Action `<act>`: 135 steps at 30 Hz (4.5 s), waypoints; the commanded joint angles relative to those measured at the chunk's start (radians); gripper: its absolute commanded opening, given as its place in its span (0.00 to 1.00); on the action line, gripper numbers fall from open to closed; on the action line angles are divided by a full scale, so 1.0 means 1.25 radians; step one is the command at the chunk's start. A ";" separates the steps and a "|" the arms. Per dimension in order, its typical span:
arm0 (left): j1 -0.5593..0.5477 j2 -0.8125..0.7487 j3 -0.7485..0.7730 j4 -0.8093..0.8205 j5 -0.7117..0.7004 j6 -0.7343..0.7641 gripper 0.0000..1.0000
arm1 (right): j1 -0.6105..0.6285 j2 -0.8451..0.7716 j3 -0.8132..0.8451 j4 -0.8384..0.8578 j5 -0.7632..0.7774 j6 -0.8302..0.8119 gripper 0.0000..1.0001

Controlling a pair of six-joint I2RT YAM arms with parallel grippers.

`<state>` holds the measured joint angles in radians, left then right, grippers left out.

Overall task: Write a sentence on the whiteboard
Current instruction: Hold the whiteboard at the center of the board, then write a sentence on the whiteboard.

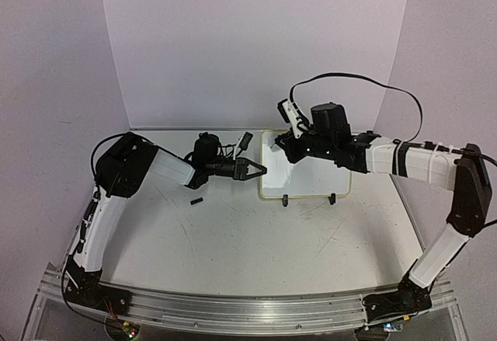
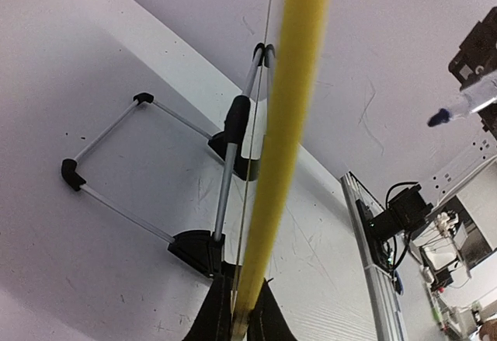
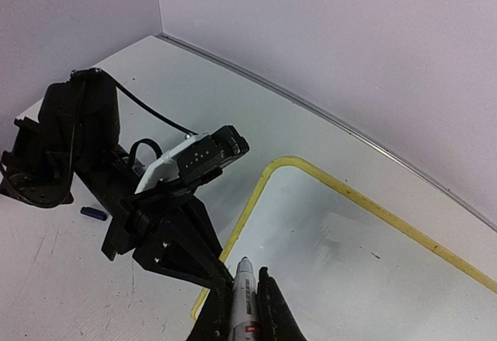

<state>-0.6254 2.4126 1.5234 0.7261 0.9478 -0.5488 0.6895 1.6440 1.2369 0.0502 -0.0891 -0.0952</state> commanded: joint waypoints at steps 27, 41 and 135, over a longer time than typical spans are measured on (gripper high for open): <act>-0.003 -0.038 -0.079 -0.070 -0.015 0.227 0.00 | -0.001 0.026 0.010 0.117 0.008 -0.061 0.00; -0.004 -0.047 -0.072 -0.099 -0.029 0.251 0.00 | -0.022 0.065 0.049 0.121 0.031 -0.015 0.00; -0.018 -0.046 -0.030 -0.215 -0.054 0.318 0.00 | -0.020 0.073 0.035 0.140 0.043 0.011 0.00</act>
<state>-0.6361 2.3497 1.4845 0.5663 0.9054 -0.2081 0.6724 1.7226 1.2419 0.1917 -0.0551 -0.0856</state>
